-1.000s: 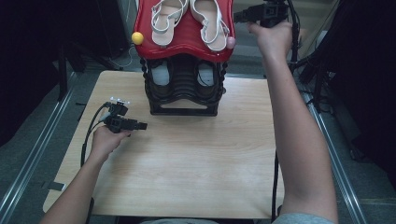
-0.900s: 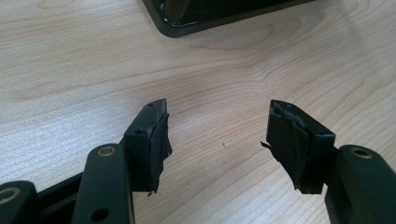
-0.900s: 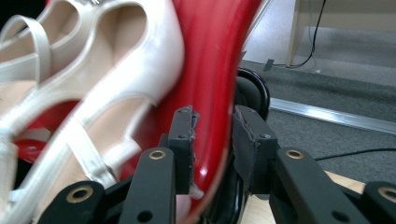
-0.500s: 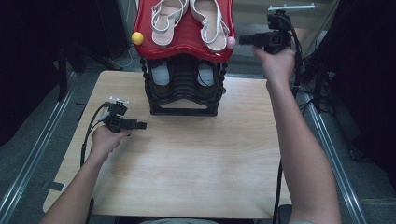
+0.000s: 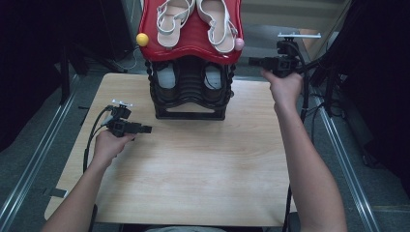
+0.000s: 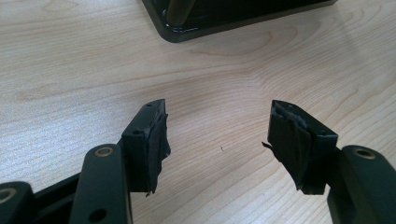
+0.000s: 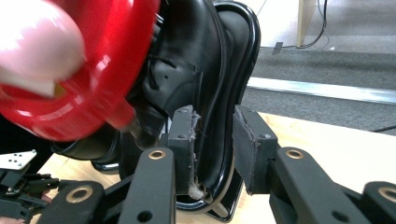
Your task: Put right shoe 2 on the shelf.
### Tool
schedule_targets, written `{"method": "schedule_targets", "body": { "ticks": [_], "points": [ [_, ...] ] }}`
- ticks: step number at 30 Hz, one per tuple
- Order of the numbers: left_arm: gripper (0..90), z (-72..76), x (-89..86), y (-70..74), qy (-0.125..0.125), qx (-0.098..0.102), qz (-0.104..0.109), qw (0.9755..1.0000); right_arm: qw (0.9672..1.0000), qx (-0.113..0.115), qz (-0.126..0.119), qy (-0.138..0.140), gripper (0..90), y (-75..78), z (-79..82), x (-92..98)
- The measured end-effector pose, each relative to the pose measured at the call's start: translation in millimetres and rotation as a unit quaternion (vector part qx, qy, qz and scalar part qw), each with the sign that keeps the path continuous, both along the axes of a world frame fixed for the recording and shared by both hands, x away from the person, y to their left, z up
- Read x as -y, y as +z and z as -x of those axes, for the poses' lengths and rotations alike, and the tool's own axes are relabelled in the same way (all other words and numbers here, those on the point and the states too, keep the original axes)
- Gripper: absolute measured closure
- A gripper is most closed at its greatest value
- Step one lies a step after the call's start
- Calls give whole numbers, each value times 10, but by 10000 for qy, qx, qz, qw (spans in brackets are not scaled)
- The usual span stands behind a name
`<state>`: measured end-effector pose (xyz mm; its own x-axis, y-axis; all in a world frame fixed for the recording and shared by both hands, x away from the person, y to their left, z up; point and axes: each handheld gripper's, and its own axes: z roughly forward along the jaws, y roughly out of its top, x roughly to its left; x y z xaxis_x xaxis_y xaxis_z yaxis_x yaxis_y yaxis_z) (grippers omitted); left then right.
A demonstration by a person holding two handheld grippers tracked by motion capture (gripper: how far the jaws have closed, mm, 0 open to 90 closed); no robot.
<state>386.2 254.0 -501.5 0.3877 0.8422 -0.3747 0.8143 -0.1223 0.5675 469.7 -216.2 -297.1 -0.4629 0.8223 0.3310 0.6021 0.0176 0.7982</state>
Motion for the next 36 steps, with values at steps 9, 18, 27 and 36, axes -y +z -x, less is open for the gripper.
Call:
{"method": "schedule_targets", "body": {
  "ticks": [9,18,27,36],
  "points": [
    [381,1,-1,-1,-20,27,-12,10000,9999,-155,-36,17,705,-287,53,80],
    [380,1,-4,-1,-48,28,-22,10000,9997,-247,-45,6,705,-578,146,135],
    [380,2,4,-5,-55,27,-21,10000,9994,-341,-79,10,706,-904,252,212],
    [380,1,0,-4,-50,26,-31,10000,9986,-502,-138,-30,706,-1260,357,301]
  ]
}}
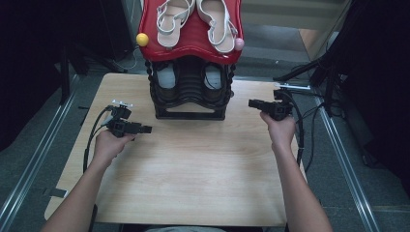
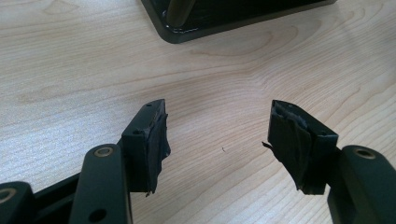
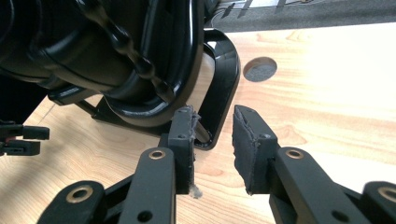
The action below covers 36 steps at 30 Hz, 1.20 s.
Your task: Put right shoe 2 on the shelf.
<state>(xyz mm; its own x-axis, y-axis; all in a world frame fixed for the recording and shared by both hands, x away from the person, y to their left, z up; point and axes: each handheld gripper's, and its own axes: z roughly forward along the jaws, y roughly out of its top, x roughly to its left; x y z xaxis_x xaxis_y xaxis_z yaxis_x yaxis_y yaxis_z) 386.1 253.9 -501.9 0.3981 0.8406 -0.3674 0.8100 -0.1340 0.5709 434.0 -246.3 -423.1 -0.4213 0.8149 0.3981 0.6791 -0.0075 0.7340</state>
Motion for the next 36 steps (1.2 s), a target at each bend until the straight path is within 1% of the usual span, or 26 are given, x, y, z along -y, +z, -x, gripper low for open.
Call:
{"method": "schedule_targets", "body": {
  "ticks": [3,4,6,9,13,17,20,21,26,28,32,36],
  "points": [
    [380,-1,6,-4,-24,5,-9,10000,10000,-87,-35,11,706,-92,18,22],
    [380,-1,8,-4,-34,4,-15,10000,10000,-68,-55,2,707,-121,28,30],
    [380,-1,14,-6,-33,8,-30,10000,9999,-99,-112,-8,706,-169,46,45],
    [379,0,19,-8,-44,3,-33,10000,9999,-92,-103,-6,706,-235,68,55],
    [378,2,23,-4,-61,24,-34,10000,9998,-126,-165,-1,703,-314,99,71],
    [379,3,29,-10,-99,43,-74,9999,9997,-105,-203,-43,689,-402,136,97],
    [378,4,35,-11,-106,62,-70,9999,9997,-184,-177,-44,681,-472,147,113],
    [378,4,35,-10,-108,64,-66,9999,9997,-154,-193,-63,677,-493,155,118],
    [378,5,38,-9,-101,89,-64,9999,9994,-185,-271,-99,644,-568,175,140],
    [378,5,39,-10,-104,97,-71,9999,9994,-238,-231,-67,616,-589,174,137],
    [378,4,38,-11,-124,102,-81,9998,9996,-238,-152,-42,539,-599,176,118],
    [378,2,41,-14,-122,113,-100,9998,9995,-295,-4,-59,496,-617,178,105]
  ]
}}
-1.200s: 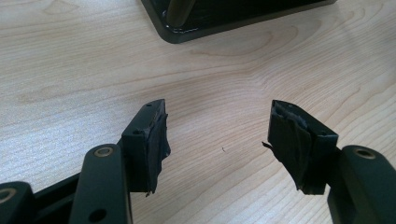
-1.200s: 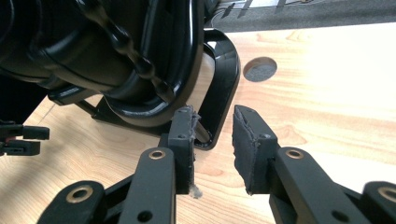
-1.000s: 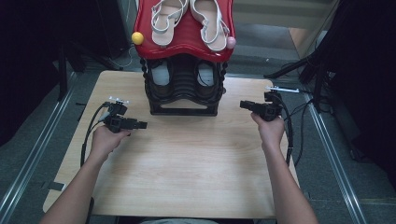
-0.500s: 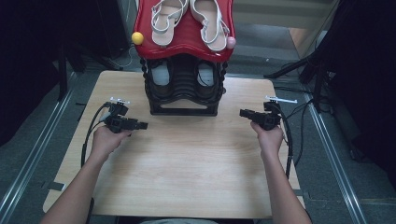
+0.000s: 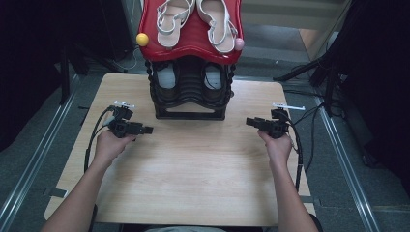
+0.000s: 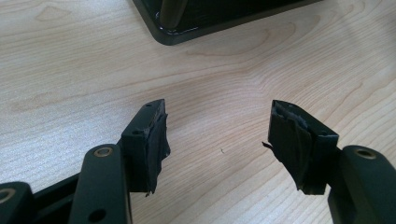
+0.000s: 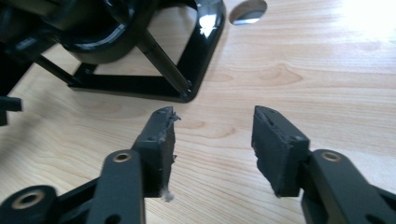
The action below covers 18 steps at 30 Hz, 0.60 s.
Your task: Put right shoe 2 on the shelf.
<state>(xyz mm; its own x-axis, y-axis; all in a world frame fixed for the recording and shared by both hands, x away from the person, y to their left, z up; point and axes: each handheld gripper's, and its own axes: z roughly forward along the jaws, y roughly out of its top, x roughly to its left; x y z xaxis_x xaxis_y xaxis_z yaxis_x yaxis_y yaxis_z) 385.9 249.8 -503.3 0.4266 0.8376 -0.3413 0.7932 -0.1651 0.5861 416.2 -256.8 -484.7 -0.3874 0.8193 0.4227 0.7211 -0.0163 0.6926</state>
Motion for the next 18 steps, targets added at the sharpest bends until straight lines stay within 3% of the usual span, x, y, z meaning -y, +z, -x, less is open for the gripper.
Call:
{"method": "schedule_targets", "body": {
  "ticks": [7,18],
  "points": [
    [378,5,2,5,-38,0,-16,10000,9998,97,-138,-63,448,-35,20,38],
    [376,8,15,7,-36,33,-26,10000,9999,100,-83,-63,450,-80,29,52]
  ]
}}
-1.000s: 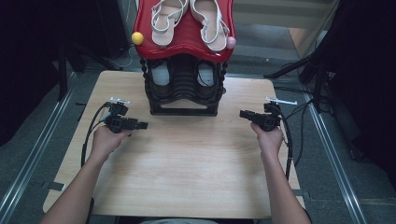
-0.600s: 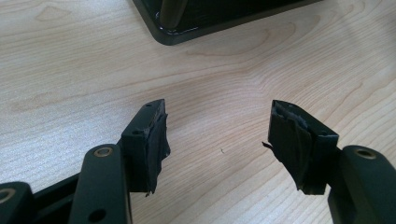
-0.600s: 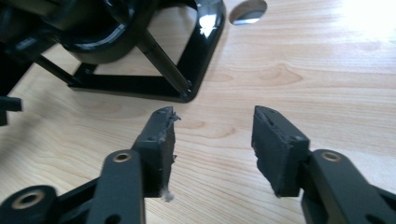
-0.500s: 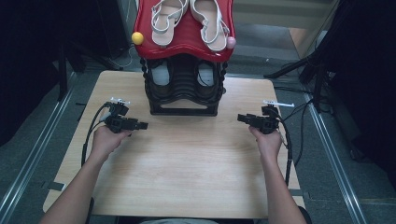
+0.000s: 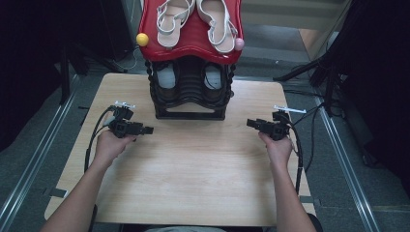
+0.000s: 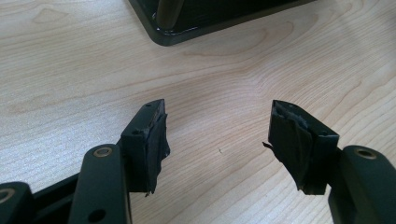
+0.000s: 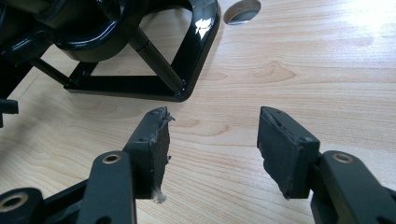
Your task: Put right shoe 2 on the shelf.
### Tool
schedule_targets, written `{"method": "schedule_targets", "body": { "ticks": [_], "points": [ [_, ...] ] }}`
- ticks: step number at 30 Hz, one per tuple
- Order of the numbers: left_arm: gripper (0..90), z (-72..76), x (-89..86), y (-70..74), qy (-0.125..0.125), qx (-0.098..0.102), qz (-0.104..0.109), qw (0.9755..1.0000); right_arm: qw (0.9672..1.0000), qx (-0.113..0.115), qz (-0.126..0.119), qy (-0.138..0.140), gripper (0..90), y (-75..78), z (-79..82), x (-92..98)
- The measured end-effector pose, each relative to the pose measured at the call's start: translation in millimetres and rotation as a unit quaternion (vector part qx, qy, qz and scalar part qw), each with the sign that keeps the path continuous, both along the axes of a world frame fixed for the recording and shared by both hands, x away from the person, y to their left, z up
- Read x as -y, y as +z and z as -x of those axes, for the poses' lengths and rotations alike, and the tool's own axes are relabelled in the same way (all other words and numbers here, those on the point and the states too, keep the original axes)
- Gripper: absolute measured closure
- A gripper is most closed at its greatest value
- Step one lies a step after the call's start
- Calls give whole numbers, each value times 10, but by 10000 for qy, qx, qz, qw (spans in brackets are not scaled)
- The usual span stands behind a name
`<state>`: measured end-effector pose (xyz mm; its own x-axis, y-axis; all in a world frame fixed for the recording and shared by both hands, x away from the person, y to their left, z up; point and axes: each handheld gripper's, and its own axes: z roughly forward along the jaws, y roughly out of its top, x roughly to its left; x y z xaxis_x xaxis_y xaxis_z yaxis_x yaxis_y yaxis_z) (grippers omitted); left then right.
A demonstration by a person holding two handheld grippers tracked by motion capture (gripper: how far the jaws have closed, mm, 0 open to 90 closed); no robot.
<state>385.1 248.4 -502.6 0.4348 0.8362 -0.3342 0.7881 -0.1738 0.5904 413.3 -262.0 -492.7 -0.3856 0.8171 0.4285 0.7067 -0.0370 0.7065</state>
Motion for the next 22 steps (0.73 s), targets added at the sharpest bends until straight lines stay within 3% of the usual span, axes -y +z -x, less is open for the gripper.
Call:
{"method": "schedule_targets", "body": {
  "ticks": [12,22],
  "points": [
    [372,-4,-2,-9,-19,-10,2,10000,10000,-28,4,-18,454,-12,8,0],
    [360,-9,6,-26,-35,37,-24,10000,10000,85,43,-25,452,-33,1,7]
  ]
}}
